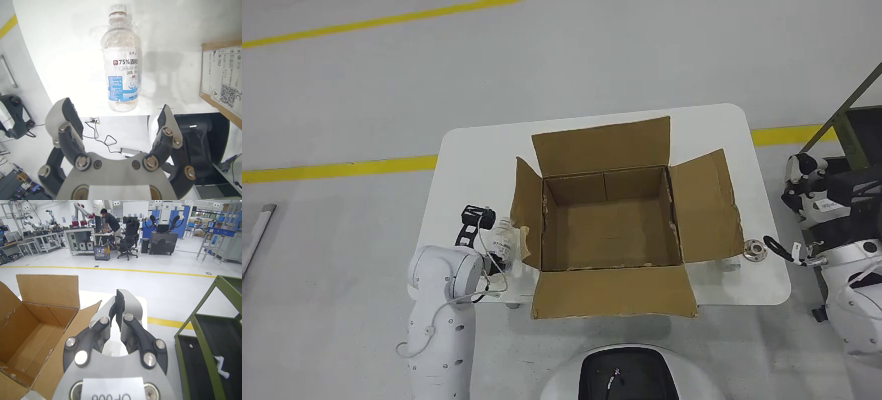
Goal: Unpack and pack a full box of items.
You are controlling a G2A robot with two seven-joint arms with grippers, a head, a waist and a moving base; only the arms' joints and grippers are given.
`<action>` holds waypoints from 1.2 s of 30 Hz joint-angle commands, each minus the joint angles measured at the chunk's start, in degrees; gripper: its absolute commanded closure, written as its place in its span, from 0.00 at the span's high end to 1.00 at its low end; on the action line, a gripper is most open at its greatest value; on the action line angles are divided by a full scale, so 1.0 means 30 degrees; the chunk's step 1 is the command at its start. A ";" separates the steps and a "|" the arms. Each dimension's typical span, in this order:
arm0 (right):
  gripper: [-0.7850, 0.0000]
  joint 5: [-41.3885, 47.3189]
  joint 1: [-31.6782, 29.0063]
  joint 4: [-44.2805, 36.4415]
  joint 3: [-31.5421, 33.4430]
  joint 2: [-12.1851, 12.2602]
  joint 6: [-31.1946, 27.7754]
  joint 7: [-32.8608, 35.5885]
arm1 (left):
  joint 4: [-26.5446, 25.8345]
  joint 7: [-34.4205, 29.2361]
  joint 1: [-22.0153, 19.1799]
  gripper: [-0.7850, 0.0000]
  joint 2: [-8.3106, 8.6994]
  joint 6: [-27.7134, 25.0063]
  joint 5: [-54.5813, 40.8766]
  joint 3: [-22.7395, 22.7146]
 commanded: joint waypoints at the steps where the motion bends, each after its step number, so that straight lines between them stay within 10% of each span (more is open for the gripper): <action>1: 0.00 0.0004 -0.0035 0.0032 0.0043 0.0013 -0.0003 0.0009 | 0.0656 -0.0108 -0.0429 1.00 0.0031 0.0208 -0.0412 -0.0121; 36: 0.00 0.0082 -0.0180 0.0253 0.0378 0.0185 0.0199 -0.0309 | 0.6329 0.1376 -0.2636 0.91 0.0595 0.1017 -0.1531 0.0591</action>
